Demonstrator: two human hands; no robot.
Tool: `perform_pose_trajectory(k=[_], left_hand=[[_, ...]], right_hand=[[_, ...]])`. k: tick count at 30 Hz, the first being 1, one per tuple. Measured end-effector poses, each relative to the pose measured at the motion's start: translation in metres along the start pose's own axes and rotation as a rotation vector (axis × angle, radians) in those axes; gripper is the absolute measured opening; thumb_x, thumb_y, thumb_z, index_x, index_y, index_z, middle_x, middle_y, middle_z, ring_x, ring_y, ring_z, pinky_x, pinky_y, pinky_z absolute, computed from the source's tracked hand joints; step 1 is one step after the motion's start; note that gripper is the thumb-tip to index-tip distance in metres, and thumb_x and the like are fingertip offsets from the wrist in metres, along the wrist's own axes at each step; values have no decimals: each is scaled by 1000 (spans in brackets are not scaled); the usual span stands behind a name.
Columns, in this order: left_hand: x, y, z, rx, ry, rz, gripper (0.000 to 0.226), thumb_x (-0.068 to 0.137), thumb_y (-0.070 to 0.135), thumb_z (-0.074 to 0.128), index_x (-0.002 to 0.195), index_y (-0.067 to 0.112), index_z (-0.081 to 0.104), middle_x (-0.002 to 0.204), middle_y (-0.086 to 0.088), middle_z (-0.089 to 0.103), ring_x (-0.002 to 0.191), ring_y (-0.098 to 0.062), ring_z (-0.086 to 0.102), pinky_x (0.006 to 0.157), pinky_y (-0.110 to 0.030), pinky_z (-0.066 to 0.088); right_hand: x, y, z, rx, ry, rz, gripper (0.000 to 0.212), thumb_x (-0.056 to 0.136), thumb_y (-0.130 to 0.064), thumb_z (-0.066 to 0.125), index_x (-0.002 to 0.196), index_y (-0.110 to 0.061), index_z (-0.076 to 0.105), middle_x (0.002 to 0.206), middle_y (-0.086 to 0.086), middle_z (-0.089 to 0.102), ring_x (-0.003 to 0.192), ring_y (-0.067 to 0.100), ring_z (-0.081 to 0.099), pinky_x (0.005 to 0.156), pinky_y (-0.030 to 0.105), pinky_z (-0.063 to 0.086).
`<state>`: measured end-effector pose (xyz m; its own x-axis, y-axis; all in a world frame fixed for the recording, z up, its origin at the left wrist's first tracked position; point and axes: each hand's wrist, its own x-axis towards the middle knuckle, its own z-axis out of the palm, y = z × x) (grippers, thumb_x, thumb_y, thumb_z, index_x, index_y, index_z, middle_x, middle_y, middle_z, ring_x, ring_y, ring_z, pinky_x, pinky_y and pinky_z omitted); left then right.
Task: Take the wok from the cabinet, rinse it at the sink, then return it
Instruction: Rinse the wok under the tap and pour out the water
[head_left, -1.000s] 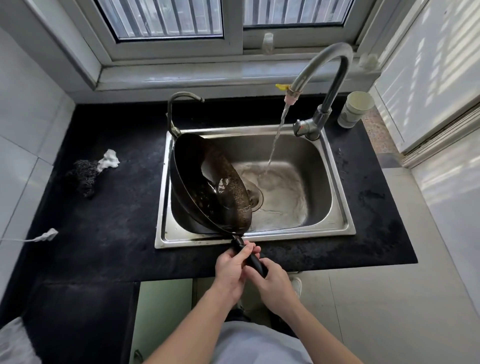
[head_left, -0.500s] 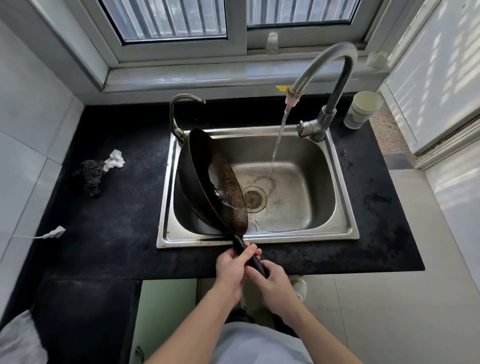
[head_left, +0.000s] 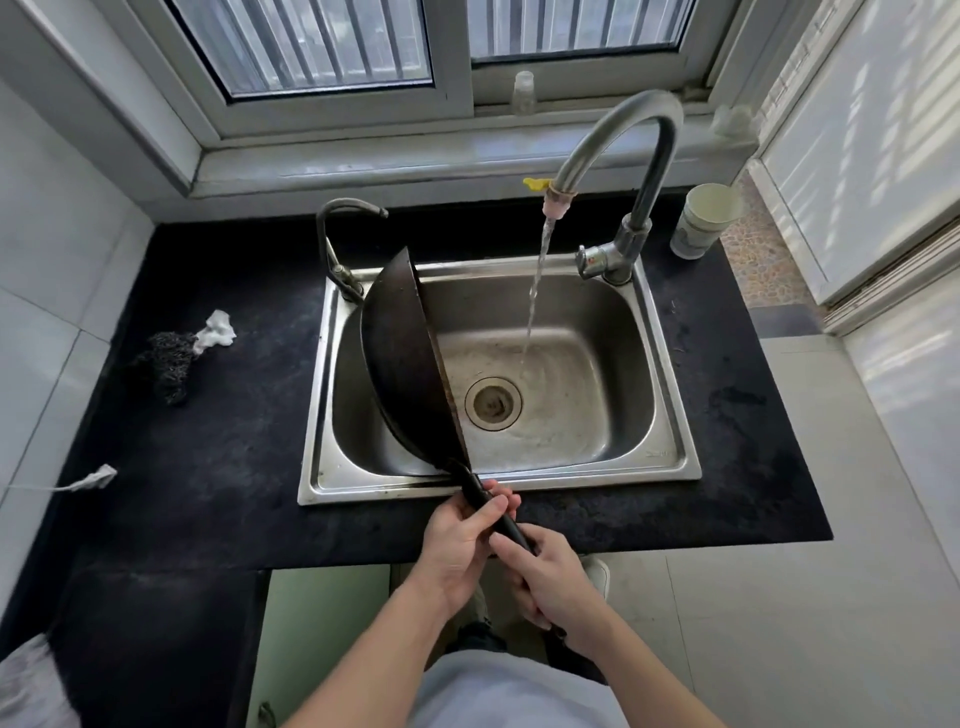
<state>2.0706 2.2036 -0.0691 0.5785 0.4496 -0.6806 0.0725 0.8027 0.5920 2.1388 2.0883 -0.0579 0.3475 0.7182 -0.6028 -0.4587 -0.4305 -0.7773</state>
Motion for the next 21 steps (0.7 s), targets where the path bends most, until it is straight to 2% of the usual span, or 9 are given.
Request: perform_pose_trajectory(k=[3,5,6,8,10,12,15,18,21], left_hand=[[2,-3,3,91,11,13,15,88,-2,64,102,4,64,92,-12,67,90,-21,66,80,-33,56],[5,-3,7,116,7,10,16,88,-1,66,103,3,63,91,-13,66,88,-22,66,79,-33,55],[7,-3,10,122,2,11,15,88,-1,66,102,3,62,89,-14,65,86,-22,65,81,-33,54],[9,-3,18,131,-5,15,12,88,-2,65,99,2,61,82,-13,65,80,-21,64,81,-33,54],[12,-5,24,167,3,26,10,88,-2,65,97,2,62,78,-11,67,76,-20,65,79,-32,54],[14,-8,27,231,3,41,10,88,-1,67,96,3,63,77,-9,70,78,-21,66,79,-33,55],[15,-13,33,323,-9,48,11,87,1,69,96,5,64,81,-10,73,83,-22,68,77,-32,56],[15,-17,43,340,-5,43,13,86,1,70,98,5,64,89,-12,75,87,-22,71,76,-30,57],[16,-18,50,357,-5,52,18,87,2,69,103,1,62,90,-12,76,87,-21,73,82,-33,58]], right_hand=[[2,-3,-5,-234,62,28,29,97,-37,58,87,-10,59,60,2,56,45,17,51,41,36,50],[2,-6,1,-455,176,63,29,98,-43,49,90,-18,60,73,0,64,65,20,64,65,49,59],[2,-7,5,-550,256,76,29,100,-44,44,95,-20,58,82,1,67,77,23,67,73,49,57],[-1,-10,14,-692,391,80,28,102,-43,37,102,-19,53,98,4,68,91,27,65,74,39,49],[-1,-10,17,-709,470,67,25,102,-42,38,97,-20,50,101,6,68,89,27,64,69,35,42],[1,-6,15,-682,498,69,26,101,-42,42,94,-19,52,99,6,70,89,26,65,71,36,46],[1,2,5,-613,510,74,29,100,-41,45,101,-15,58,96,6,70,89,25,66,77,41,52],[0,6,-6,-580,533,42,28,100,-39,47,99,-14,60,92,5,70,84,23,65,77,46,54],[0,8,-15,-599,539,15,28,99,-42,47,100,-17,60,90,4,71,82,24,66,75,47,54]])
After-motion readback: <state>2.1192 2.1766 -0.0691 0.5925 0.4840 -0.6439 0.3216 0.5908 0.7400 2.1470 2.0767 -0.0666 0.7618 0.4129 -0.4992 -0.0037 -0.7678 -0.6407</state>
